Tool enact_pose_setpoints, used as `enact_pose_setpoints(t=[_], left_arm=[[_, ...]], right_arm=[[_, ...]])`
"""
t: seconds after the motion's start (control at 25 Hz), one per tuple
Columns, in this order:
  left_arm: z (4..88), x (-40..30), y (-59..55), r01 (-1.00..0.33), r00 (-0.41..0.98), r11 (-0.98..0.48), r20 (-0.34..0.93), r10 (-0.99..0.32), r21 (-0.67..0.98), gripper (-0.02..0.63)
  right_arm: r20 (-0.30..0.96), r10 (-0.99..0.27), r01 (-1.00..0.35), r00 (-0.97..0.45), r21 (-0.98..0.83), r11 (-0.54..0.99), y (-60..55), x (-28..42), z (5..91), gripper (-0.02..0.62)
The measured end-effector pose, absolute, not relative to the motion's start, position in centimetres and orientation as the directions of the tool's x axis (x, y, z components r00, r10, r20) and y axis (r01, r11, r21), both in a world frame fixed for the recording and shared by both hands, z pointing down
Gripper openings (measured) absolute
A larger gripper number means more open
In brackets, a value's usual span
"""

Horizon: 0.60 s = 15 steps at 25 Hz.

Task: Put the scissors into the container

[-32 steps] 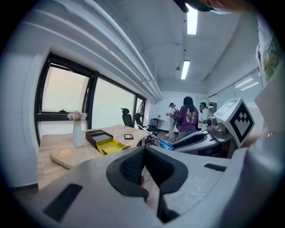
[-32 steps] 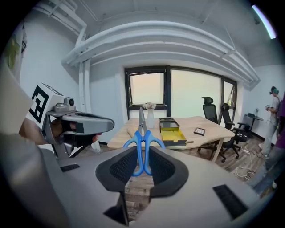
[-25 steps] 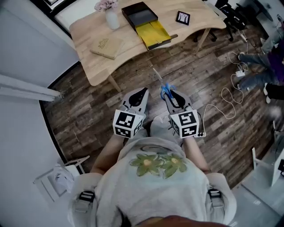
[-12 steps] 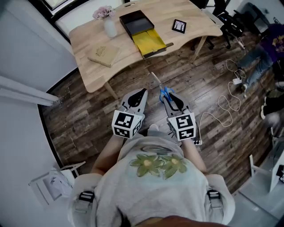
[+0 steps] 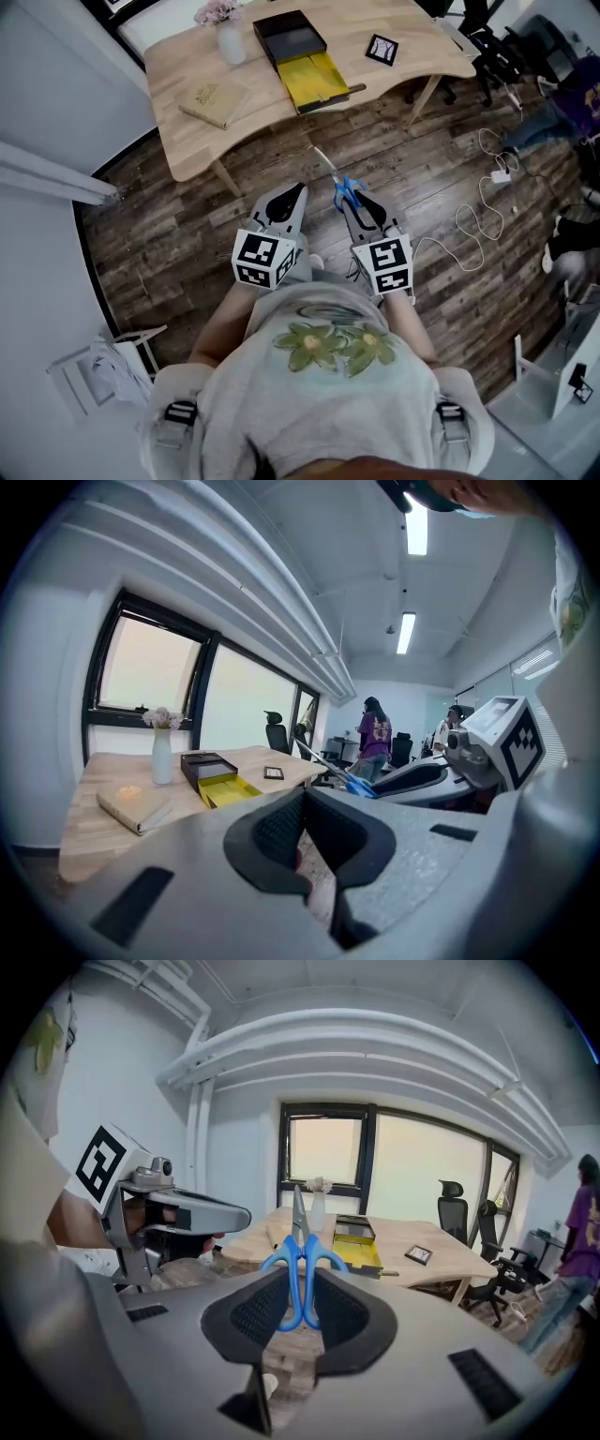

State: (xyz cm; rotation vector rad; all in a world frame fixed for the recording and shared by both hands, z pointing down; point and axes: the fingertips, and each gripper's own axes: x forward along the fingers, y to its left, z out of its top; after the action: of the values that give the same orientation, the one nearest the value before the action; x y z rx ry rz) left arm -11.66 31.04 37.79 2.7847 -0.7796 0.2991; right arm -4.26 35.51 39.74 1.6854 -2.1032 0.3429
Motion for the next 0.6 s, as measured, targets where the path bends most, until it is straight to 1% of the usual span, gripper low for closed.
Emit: enact_pose_setpoints(t=[0.36,0.6], left_arm=[[38.1,-9.5,30.3,-0.522,0.837,-0.84,0.28,-0.471,0.149,0.008],[37.5,-8.2,29.2,-0.526,0.835,-0.839,0.27,-0.479,0.138,0.008]], right_arm=[[0.472,-0.863,-0.973,-0.178,0.048,0.227,34.9,-2.2,40.4,0.083],[0.464,-0.868,-0.974,-0.175,0.045,0.221,33.8,-0.8,40.2,0.083]])
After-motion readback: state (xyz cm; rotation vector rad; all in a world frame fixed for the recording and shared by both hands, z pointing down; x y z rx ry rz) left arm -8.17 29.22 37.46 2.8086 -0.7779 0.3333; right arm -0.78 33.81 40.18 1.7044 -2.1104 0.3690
